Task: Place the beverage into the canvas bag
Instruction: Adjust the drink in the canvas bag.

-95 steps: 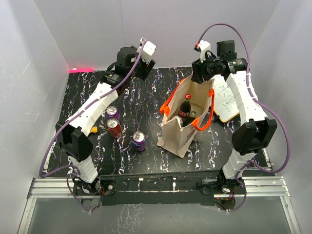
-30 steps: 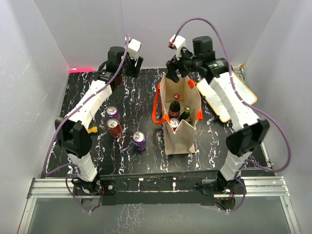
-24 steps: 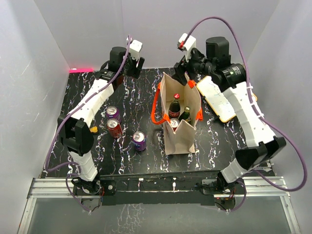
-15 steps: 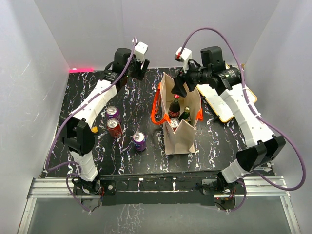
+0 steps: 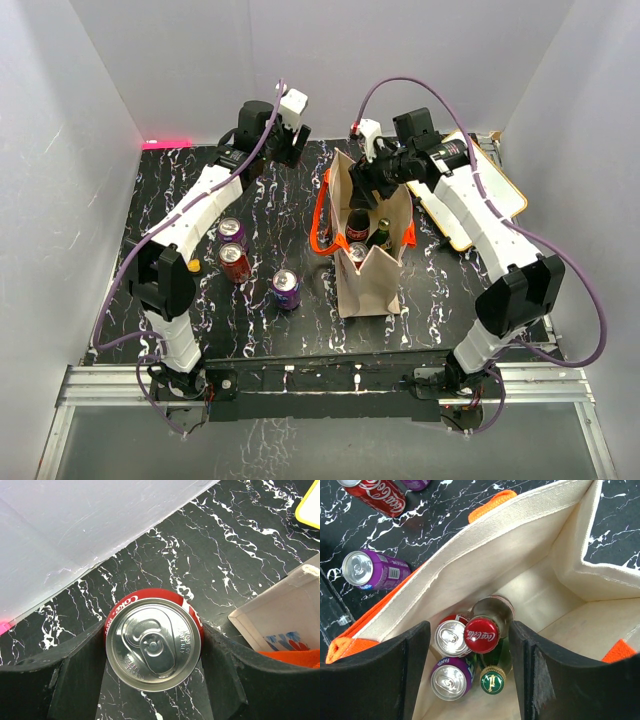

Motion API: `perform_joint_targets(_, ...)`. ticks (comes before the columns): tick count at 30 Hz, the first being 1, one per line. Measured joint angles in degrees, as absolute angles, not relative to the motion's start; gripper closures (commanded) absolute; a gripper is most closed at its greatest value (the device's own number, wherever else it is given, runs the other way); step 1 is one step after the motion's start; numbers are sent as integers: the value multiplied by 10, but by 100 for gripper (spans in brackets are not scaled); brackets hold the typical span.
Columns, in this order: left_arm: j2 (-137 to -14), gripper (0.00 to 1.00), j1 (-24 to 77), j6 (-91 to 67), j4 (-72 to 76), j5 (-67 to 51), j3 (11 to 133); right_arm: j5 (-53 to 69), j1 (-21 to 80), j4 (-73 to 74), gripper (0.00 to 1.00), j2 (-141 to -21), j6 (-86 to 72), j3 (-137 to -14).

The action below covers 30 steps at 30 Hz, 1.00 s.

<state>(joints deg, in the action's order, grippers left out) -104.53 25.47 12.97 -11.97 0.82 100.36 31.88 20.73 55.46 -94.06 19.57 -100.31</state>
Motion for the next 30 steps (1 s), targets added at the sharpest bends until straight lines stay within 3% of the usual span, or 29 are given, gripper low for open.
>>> perform_joint_targets(6,-1045,100,255,130,-120,8,1004,312,207,553,51,-960,193,-1003)
perform_joint_targets(14,-1045,100,255,130,-120,6,1004,299,207,550,91,-972,189,-1003)
perform_joint_targets(30,-1045,100,257,128,-119,-3,1005,193,209,539,92,-971,146,-1016)
